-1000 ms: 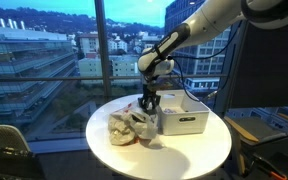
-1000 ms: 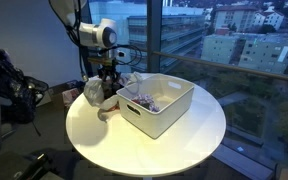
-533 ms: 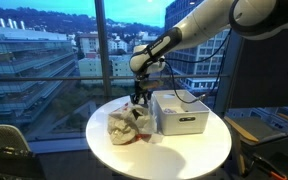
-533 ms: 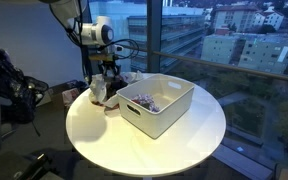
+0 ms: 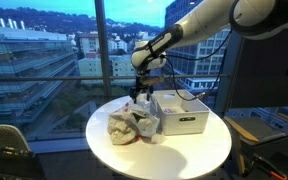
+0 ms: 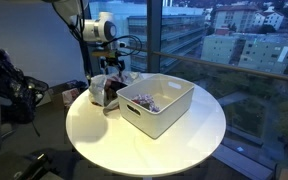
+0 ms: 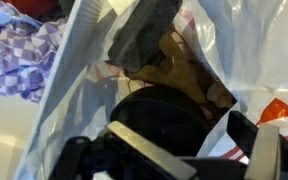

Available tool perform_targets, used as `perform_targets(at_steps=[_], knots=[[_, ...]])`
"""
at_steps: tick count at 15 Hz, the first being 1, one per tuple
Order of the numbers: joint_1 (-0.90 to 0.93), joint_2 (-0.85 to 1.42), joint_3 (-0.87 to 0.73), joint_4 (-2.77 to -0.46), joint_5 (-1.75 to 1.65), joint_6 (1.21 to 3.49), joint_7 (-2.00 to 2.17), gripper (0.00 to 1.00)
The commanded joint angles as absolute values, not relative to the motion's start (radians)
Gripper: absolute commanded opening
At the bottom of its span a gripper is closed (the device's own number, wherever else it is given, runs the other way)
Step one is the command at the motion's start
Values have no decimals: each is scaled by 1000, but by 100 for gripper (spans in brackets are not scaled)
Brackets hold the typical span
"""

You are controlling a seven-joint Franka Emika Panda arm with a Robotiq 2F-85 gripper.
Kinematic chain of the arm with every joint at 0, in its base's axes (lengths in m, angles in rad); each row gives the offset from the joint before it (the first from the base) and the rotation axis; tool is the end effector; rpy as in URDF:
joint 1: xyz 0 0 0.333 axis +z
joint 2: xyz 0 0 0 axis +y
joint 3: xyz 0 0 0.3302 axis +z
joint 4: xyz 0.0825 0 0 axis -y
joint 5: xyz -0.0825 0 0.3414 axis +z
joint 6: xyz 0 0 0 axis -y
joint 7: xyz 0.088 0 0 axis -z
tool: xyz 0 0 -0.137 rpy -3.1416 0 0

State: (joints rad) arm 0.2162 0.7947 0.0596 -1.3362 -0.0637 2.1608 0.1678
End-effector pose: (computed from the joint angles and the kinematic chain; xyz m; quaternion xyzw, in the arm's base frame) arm 0.6952 0.1824 0.2603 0.9979 0.0620 0.0166 0.0020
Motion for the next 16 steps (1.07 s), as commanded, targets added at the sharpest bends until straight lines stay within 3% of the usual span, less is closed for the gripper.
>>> perform_targets(at_steps=[1,9,16], knots=[[223,704,10,-1390,-71,2153,265,100],[151,572,-142,-1560,-74,2116,522,100],[60,627,-169,-1666,-40,2076,605,100]])
